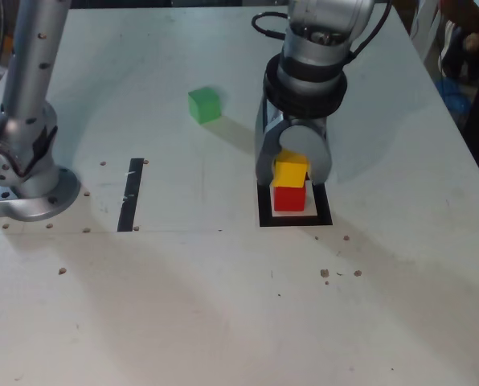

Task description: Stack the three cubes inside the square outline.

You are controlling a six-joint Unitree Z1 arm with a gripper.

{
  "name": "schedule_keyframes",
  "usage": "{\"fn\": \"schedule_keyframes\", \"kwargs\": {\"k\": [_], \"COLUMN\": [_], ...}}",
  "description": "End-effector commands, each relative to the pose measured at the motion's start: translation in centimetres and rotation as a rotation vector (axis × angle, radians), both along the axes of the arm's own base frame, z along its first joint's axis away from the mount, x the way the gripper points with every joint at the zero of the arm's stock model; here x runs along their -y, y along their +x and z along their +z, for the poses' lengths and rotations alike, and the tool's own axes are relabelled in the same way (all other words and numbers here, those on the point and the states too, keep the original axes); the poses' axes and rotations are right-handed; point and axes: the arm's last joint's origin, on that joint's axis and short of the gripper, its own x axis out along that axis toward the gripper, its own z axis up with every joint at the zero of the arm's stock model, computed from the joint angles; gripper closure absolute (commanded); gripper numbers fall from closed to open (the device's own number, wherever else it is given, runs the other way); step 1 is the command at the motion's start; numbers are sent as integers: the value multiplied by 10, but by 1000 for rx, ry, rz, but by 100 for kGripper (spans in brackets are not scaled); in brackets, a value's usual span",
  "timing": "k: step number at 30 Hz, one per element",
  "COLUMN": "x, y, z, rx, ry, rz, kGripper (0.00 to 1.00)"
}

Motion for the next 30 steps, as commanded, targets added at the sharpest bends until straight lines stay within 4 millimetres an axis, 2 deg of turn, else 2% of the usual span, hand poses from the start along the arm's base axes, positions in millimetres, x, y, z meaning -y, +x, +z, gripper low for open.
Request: {"fn": "schedule_keyframes", "kwargs": {"k": [1,8,16,22,28,30], "x": [0,-2,-8,-9,-12,-13], "y": [1,2,3,2,-5,-12], "z": [-1,-7,-15,-15,-9,0], "rx": [2,2,-6,-11,-11,1], "ry": [-4,-8,-11,-18,-25,-28], "rz": [-1,7,24,28,34,35], "kGripper": [85,83,71,50,12,4]}}
